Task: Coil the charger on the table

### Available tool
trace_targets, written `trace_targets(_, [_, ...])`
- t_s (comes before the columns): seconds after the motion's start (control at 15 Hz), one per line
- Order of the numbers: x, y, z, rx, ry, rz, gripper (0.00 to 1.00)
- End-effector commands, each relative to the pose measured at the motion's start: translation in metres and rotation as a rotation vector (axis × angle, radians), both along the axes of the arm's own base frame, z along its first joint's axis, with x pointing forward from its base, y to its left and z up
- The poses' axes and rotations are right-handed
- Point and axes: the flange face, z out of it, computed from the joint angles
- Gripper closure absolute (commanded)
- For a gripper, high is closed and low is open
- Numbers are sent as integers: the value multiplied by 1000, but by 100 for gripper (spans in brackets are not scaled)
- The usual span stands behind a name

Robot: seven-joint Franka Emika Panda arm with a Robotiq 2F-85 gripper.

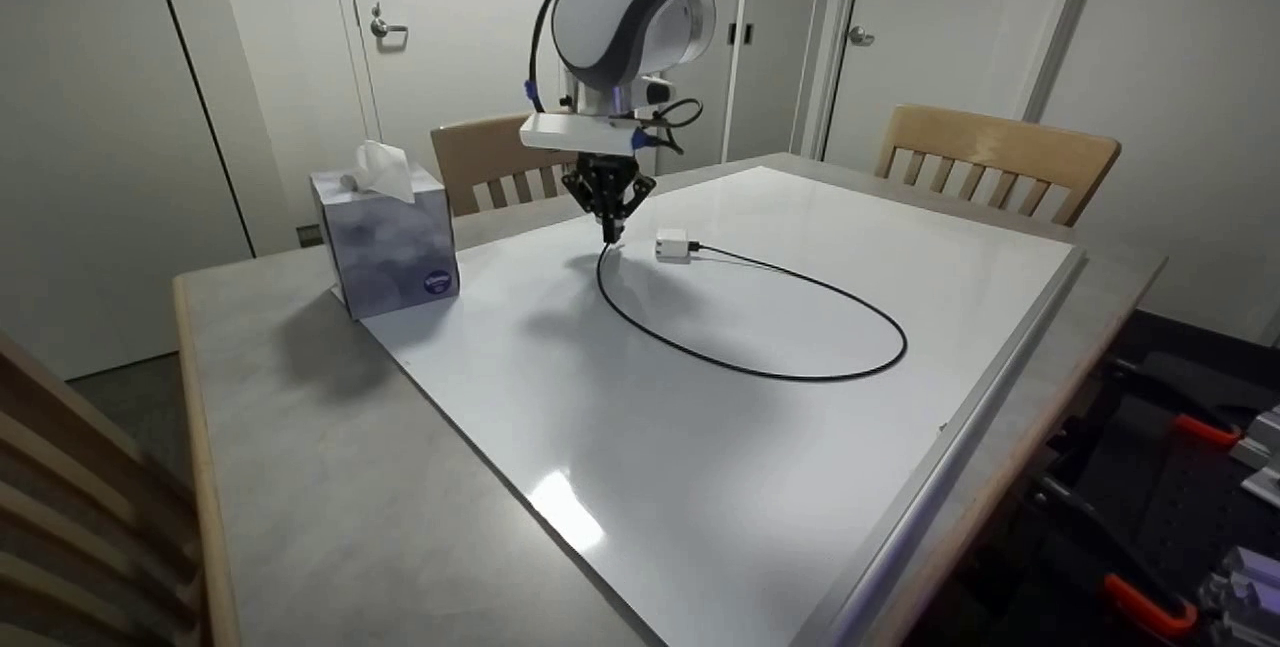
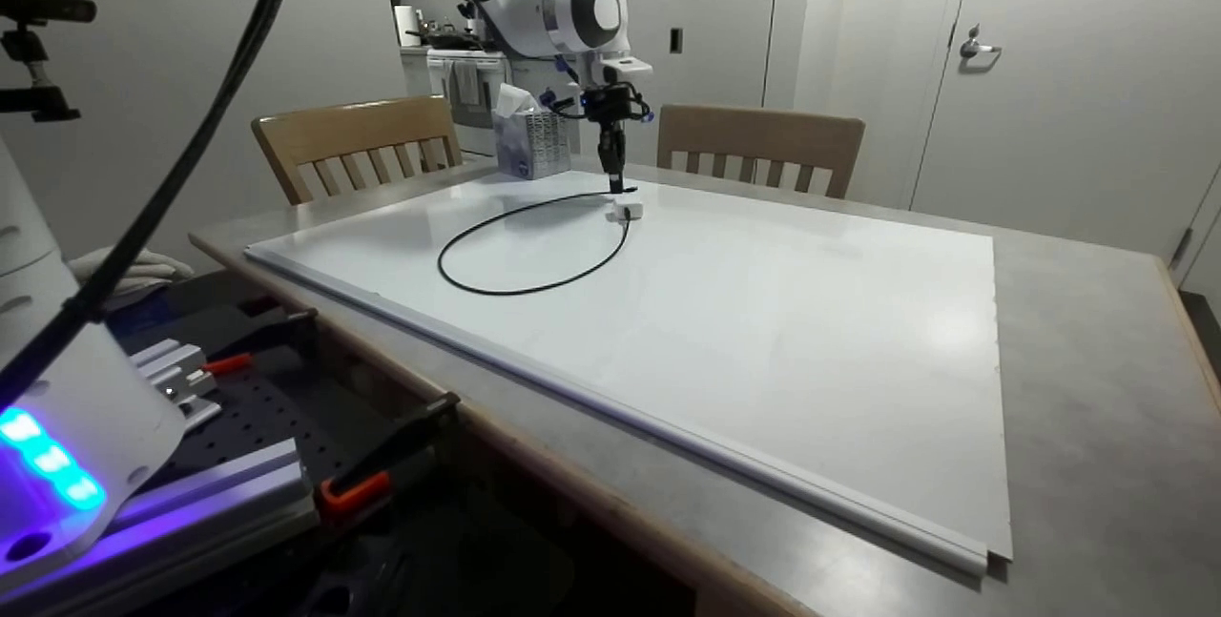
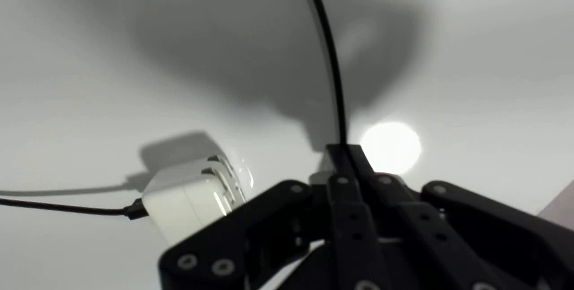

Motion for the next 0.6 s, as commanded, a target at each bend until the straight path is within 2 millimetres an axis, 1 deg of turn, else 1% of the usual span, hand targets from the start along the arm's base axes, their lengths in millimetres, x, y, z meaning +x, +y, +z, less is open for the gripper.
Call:
trace_targets(0.0, [15,-21,-1,22,-30,-145,99])
trace_targets(0.2, [13,-34,-1,4,-42,-332,99])
trace_targets(0.33, [6,-40,-2,-9,-41,-453,99])
trace_targets(0.4, [11,-37,-1,-6,-45,-365,99])
trace_targets(0.47, [11,-38,-2,-9,-46,-380,96])
trace_targets(0.53, [11,-37,-2,-9,-46,-379,96])
